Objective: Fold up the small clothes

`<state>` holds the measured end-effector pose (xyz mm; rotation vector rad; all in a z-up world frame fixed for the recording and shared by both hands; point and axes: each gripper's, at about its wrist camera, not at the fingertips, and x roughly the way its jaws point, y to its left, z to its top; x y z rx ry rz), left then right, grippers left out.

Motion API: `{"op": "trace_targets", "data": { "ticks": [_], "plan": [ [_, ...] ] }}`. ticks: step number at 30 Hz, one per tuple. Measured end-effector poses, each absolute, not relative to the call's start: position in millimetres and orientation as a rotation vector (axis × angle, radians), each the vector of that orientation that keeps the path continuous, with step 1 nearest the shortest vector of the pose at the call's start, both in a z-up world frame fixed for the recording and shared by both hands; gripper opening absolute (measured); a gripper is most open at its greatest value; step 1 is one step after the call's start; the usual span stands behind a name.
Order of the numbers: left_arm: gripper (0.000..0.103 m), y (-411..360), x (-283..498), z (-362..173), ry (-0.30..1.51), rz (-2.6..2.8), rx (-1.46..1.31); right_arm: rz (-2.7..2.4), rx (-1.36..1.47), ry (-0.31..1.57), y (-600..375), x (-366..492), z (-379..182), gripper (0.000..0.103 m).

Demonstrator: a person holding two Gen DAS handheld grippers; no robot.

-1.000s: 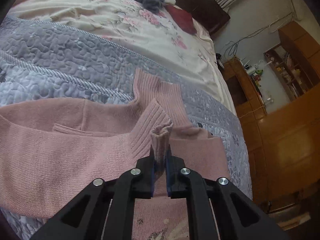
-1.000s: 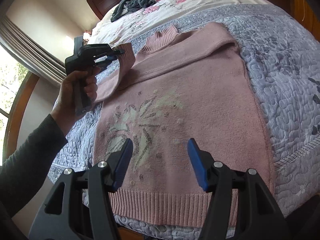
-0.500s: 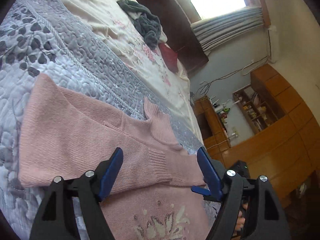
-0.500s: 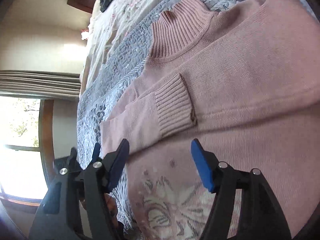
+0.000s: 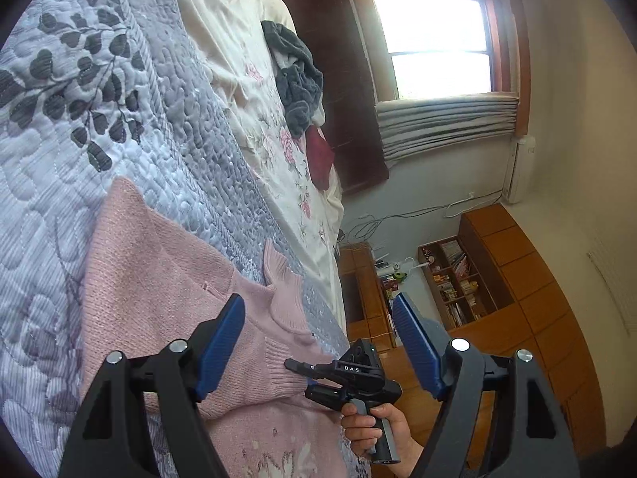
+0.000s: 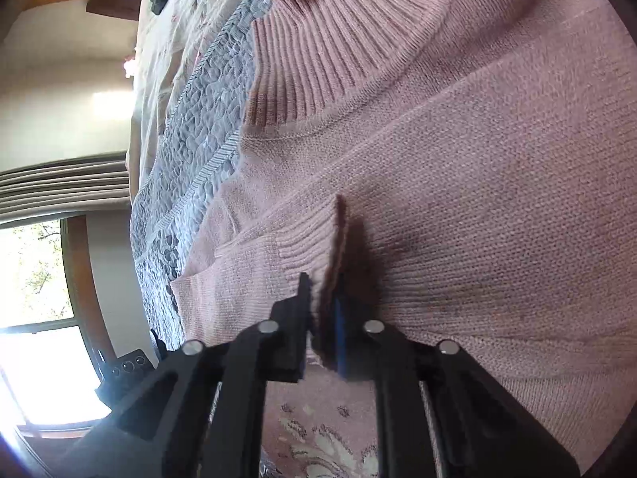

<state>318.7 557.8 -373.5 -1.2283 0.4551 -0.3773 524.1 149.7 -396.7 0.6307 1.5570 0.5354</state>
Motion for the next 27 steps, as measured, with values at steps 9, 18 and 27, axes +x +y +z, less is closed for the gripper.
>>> {"op": "trace_targets", "data": {
  "ticks": [9,18,27],
  "plan": [
    [0.077,565,318,-380,0.436,-0.369,-1.259,0.613,0.419,1.27,145,530,-249,0.006],
    [0.077,560,321,-384,0.465,-0.37,-1.241,0.501,0.373,1.137,69,539,-197,0.006],
    [0.077,551,329,-391,0.508,-0.384,-1.216,0.328,0.447,1.224,-12,549,-270,0.006]
  ]
}}
